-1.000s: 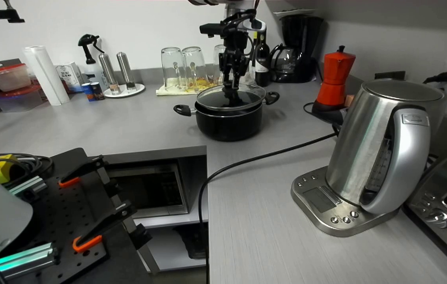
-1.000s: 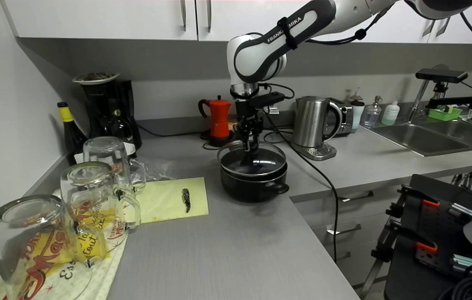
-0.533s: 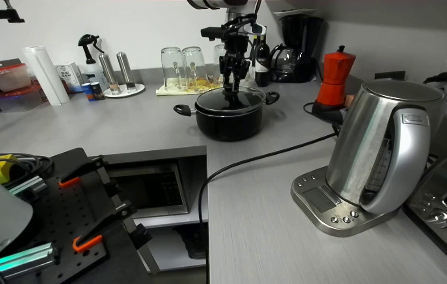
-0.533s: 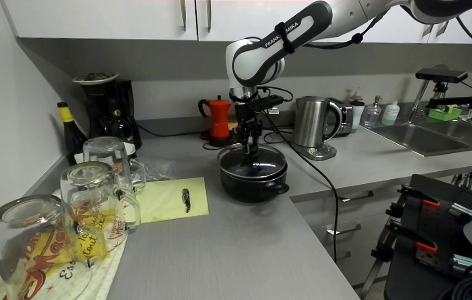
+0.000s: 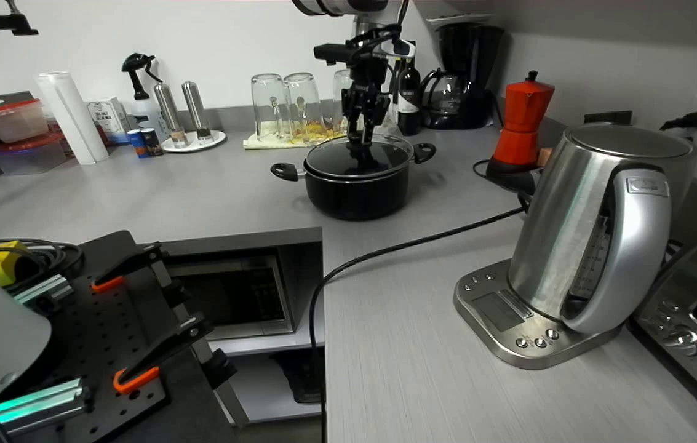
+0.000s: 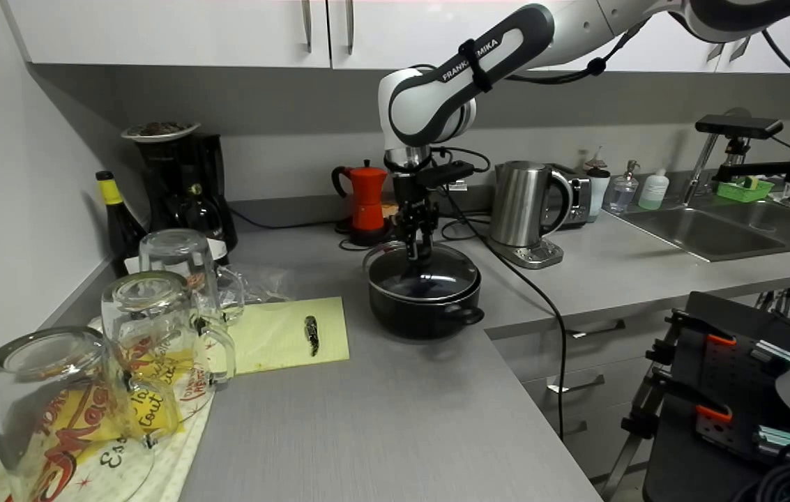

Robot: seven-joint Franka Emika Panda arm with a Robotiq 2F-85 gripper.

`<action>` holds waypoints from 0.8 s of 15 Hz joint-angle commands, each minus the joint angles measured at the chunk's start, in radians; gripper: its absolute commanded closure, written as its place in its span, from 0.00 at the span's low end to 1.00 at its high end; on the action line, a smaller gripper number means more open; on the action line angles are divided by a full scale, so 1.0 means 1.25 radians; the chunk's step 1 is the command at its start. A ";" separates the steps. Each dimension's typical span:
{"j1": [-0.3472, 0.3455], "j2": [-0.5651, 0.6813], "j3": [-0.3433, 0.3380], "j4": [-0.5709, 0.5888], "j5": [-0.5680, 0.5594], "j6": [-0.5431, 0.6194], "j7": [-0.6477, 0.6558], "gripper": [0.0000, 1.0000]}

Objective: Put the lid on the pot

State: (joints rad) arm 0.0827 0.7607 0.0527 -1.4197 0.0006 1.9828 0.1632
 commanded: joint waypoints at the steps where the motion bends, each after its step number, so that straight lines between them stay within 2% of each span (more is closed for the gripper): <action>1: -0.005 0.001 0.005 0.012 0.025 -0.020 -0.033 0.74; 12: -0.010 -0.035 0.010 -0.053 0.032 0.017 -0.061 0.74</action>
State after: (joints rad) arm 0.0819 0.7566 0.0582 -1.4335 0.0097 1.9870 0.1173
